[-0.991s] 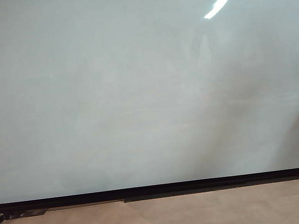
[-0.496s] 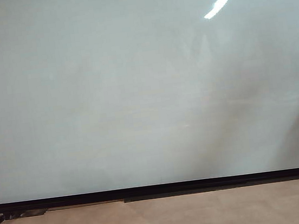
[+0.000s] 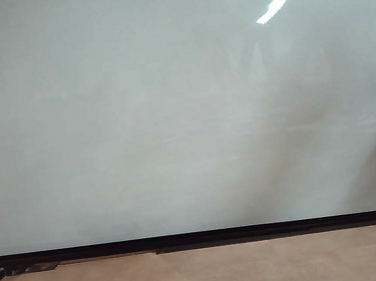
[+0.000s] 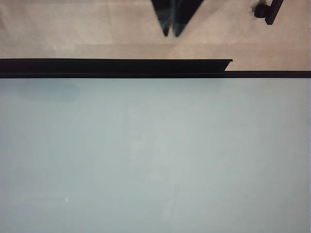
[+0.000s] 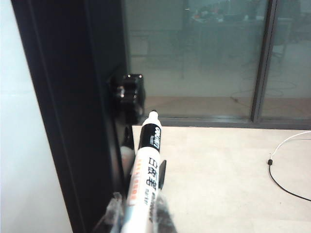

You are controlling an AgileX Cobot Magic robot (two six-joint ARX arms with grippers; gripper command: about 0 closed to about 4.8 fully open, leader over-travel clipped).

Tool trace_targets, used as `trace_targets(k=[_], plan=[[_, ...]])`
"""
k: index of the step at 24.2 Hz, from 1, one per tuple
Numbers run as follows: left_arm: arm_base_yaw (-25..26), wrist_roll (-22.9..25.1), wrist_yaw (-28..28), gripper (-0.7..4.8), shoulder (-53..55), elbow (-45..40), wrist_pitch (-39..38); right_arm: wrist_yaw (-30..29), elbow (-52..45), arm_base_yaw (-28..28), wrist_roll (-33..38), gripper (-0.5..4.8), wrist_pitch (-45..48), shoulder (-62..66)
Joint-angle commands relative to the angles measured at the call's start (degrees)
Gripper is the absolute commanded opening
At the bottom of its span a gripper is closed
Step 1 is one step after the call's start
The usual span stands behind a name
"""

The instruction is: Pick up the pen on the shelf to the right of the whiteboard and draw a triangle.

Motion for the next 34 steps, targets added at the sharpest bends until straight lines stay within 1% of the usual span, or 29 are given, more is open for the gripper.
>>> trace_targets(k=[1, 6, 7, 10, 16, 20, 23, 25, 29, 31, 32, 33, 34], plan=[[-0.02, 0.02, 0.24, -0.05, 0.00, 0.17, 0.70, -0.98, 0.13, 0.04, -0.59, 0.16, 0.63, -0.17], [-0.02, 0.02, 0.24, -0.05, 0.00, 0.17, 0.70, -1.05, 0.44, 0.02, -0.74, 0.08, 0.63, -0.24], [-0.02, 0.02, 0.24, -0.05, 0.00, 0.17, 0.70, -1.01, 0.46, -0.02, -1.05, -0.03, 0.63, -0.70], [-0.02, 0.02, 0.26, -0.05, 0.00, 0.17, 0.70, -0.59, 0.46, -0.24, -1.73, -0.01, 0.63, -2.45], [-0.02, 0.02, 0.26, -0.05, 0.00, 0.17, 0.70, 3.87, 0.44, -0.39, -2.12, -0.02, 0.63, -4.00], [-0.02, 0.02, 0.24, -0.05, 0.00, 0.17, 0.70, 8.31, 0.42, -0.48, -2.34, -0.02, 0.61, -4.00], [-0.02, 0.02, 0.24, -0.05, 0.00, 0.17, 0.70, 10.75, -0.15, -1.66, -2.51, -0.02, 0.61, -5.03], [-0.02, 0.02, 0.44, -0.05, 0.00, 0.17, 0.70, 12.83, -2.32, -2.03, -3.65, -0.02, 0.61, -7.76], [-0.02, 0.02, 0.48, -0.05, 0.00, 0.17, 0.70, 17.29, -10.32, -2.80, -5.11, -0.02, 0.59, -18.71], [-0.02, 0.02, 0.44, -0.05, 0.00, 0.17, 0.70, 19.19, -15.72, -2.80, -5.07, -0.02, 0.28, -26.80], [-0.02, 0.02, 0.44, -0.05, 0.00, 0.17, 0.70, 21.18, -19.39, -2.64, -5.05, -0.02, -0.44, -32.61], [-0.02, 0.02, 0.46, -0.05, 0.00, 0.17, 0.70, 21.79, -20.90, -2.36, -5.07, -0.03, -1.05, -35.23], [-0.02, 0.02, 0.44, -0.05, 0.00, 0.17, 0.70, 23.58, -24.06, -1.90, -4.87, -0.02, -3.06, -41.22]])
